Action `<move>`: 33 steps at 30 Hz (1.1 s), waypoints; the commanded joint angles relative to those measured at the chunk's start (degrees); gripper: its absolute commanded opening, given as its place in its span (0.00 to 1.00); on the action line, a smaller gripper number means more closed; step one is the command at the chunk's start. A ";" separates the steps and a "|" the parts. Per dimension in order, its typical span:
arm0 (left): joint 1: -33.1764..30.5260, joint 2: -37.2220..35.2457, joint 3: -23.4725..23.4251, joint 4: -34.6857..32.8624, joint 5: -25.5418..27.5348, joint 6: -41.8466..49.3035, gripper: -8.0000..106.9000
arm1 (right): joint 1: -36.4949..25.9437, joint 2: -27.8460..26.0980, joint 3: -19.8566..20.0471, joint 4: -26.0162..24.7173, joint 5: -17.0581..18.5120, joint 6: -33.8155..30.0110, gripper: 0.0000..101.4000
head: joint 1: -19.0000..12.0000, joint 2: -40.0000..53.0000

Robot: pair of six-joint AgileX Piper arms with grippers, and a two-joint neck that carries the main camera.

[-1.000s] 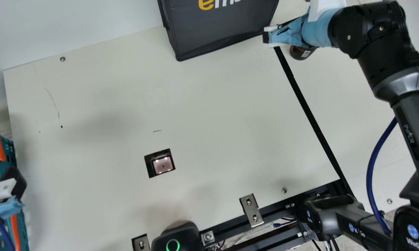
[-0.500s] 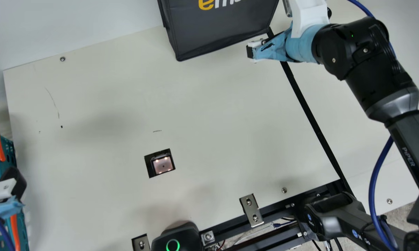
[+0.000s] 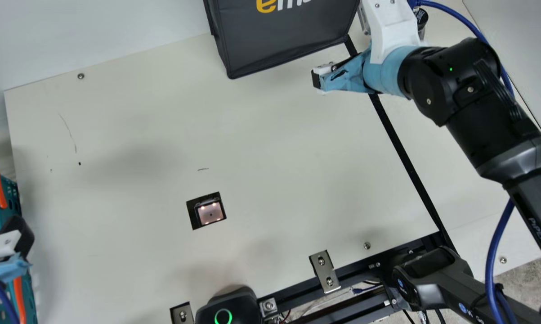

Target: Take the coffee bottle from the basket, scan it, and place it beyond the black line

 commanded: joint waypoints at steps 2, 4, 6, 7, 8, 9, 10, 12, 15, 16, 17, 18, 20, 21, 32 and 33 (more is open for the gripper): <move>-0.97 -0.46 -3.50 0.74 3.51 -1.23 0.85 | -0.64 -3.30 -0.50 0.86 2.35 -1.82 0.90 | -1.57 5.19; -1.64 -0.81 -5.45 1.25 5.52 -2.06 0.85 | -0.94 -5.31 -0.80 1.26 3.84 -2.63 0.90 | -1.57 7.87; -2.31 -1.17 -7.40 1.76 7.52 -2.88 0.85 | -1.24 -7.31 -1.09 1.65 5.33 -3.44 0.90 | -1.57 10.53; -2.64 -1.35 -8.38 2.01 8.52 -3.29 0.85 | -1.39 -8.31 -1.23 1.85 6.07 -3.84 0.90 | -1.57 11.87; -2.97 -1.53 -9.35 2.26 9.52 -3.70 0.85 | -1.54 -9.32 -1.38 2.05 6.82 -4.25 0.90 | -1.57 13.21; -3.31 -1.71 -10.33 2.52 10.52 -4.11 0.85 | -1.69 -10.32 -1.52 2.25 7.56 -4.65 0.90 | -1.57 14.54; -3.64 -1.88 -11.30 2.77 11.53 -4.52 0.85 | -1.84 -11.32 -1.67 2.45 8.31 -5.06 0.90 | -1.57 15.88; -4.31 -2.24 -13.25 3.28 13.53 -5.34 0.85 | -2.14 -13.32 -1.96 2.84 9.80 -5.87 0.90 | -1.57 18.55; -5.31 -2.78 -16.17 4.04 16.53 -6.57 0.85 | -2.59 -16.33 -2.40 3.44 12.03 -7.08 0.90 | -1.57 19.87; -5.65 -2.95 -17.15 4.29 17.54 -6.99 0.85 | -2.74 -17.33 -2.54 3.64 12.78 -7.49 0.90 | -1.57 19.87; -5.98 -3.13 -18.13 4.54 18.54 -7.40 0.85 | -2.89 -18.33 -2.69 3.84 13.53 -7.90 0.90 | -1.57 19.87; -6.32 -3.31 -19.10 4.80 19.54 -7.81 0.85 | -3.04 -19.33 -2.84 4.03 14.27 -8.30 0.90 | -1.57 19.87; -6.99 -3.67 -21.05 5.30 21.54 -8.63 0.85 | -3.34 -21.33 -3.13 4.43 15.76 -9.11 0.90 | -1.57 19.87; -7.32 -3.85 -22.03 5.56 22.55 -9.04 0.85 | -3.49 -22.34 -3.27 4.63 16.51 -9.52 0.90 | -1.57 19.87; -7.63 -3.99 -22.92 5.71 23.55 -9.38 0.85 | -4.47 -29.07 -4.25 5.91 21.97 -12.17 0.90 | -1.57 19.87; -7.63 -3.99 -22.92 5.71 23.55 -9.38 0.85 | -4.47 -29.11 -4.25 5.91 21.89 -12.17 0.90 | -1.57 19.87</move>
